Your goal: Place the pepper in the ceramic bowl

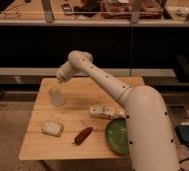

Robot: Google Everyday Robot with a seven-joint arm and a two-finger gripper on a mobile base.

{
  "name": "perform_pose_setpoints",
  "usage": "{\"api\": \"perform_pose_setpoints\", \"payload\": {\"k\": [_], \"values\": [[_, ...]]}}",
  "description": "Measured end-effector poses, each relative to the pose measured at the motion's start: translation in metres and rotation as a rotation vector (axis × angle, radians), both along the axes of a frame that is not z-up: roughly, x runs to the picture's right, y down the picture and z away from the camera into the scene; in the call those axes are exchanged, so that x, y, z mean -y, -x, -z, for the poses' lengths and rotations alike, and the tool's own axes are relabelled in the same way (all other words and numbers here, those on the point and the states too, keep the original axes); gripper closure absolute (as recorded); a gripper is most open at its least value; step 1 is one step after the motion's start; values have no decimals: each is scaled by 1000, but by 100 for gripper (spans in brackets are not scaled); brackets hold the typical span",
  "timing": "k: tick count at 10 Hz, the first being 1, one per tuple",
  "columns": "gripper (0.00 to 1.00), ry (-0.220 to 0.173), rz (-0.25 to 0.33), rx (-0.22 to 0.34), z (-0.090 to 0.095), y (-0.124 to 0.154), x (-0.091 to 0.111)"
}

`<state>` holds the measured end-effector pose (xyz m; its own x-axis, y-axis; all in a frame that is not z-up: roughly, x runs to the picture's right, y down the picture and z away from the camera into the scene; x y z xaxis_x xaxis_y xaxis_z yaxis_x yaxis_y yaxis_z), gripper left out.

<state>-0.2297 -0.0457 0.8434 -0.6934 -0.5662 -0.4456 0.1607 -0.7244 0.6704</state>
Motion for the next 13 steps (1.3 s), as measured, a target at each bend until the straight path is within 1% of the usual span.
{"api": "perform_pose_setpoints", "payload": {"k": [11, 13], "values": [[20, -1, 2, -1, 0, 0, 0], [20, 4, -7, -27, 2, -2, 0]]}}
